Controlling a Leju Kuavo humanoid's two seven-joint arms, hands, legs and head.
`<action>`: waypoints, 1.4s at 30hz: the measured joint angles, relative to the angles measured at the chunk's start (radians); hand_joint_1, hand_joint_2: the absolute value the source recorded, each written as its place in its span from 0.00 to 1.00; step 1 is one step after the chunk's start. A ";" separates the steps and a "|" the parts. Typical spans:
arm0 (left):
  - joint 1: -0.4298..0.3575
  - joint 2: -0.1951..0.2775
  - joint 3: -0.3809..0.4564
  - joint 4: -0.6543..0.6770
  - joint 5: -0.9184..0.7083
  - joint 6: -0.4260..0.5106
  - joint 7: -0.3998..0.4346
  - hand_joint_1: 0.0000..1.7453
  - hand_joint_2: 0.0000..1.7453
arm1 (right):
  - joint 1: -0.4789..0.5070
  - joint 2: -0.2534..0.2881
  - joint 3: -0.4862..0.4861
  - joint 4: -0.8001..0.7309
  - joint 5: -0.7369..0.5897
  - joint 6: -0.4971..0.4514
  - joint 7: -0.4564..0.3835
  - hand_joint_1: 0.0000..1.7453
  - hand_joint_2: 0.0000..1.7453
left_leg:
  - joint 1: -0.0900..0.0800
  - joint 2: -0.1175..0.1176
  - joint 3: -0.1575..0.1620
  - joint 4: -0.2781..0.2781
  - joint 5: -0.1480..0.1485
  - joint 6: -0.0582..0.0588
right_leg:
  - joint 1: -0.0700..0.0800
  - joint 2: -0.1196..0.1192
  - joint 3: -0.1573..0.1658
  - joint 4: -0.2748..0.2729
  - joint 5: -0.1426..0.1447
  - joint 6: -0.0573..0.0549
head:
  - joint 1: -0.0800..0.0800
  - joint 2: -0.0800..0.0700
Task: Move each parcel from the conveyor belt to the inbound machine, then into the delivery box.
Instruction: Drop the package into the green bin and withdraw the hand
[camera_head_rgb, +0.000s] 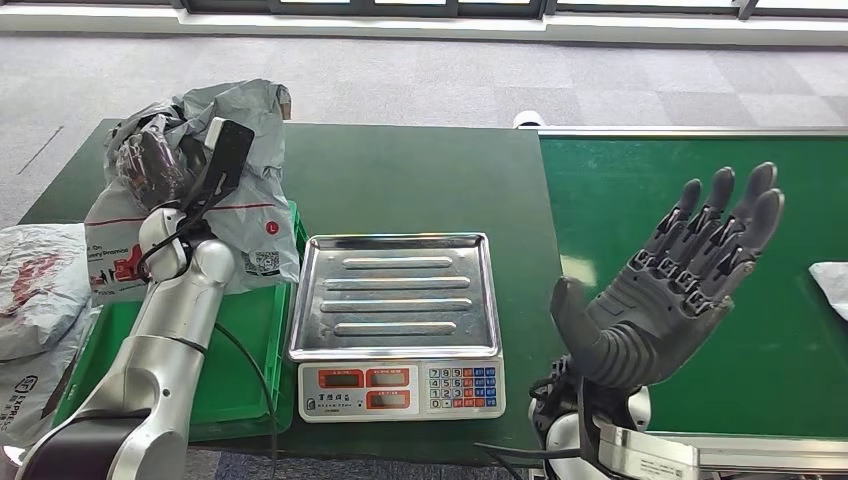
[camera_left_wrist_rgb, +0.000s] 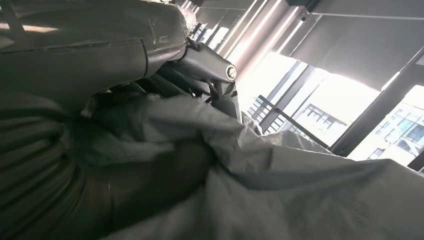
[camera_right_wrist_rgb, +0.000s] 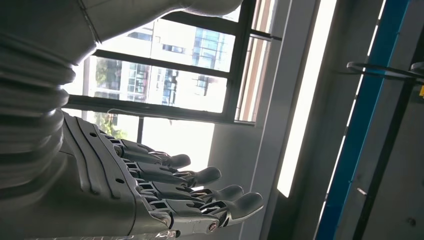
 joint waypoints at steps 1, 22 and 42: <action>0.001 0.000 0.005 0.000 -0.003 0.004 -0.003 0.00 1.00 | 0.001 0.000 -0.001 0.000 0.006 0.000 0.000 0.00 1.00 | 0.000 0.000 0.000 0.000 0.000 0.000 | 0.000 0.000 0.000 0.000 0.000 0.000 | 0.000 0.000; 0.122 -0.080 0.220 -0.296 0.057 0.054 -0.340 0.00 1.00 | 0.006 0.000 -0.007 0.046 0.013 0.000 0.000 0.00 1.00 | 0.000 0.000 -0.001 0.000 0.000 0.000 | 0.000 0.000 -0.001 0.000 0.000 0.000 | 0.000 0.000; 0.124 -0.302 0.589 -0.571 0.331 0.057 -0.765 0.00 1.00 | 0.035 0.001 -0.090 0.068 -0.008 0.000 0.000 0.00 1.00 | 0.000 0.000 -0.001 0.000 0.000 0.000 | 0.000 0.000 -0.001 0.000 0.000 0.000 | 0.000 0.000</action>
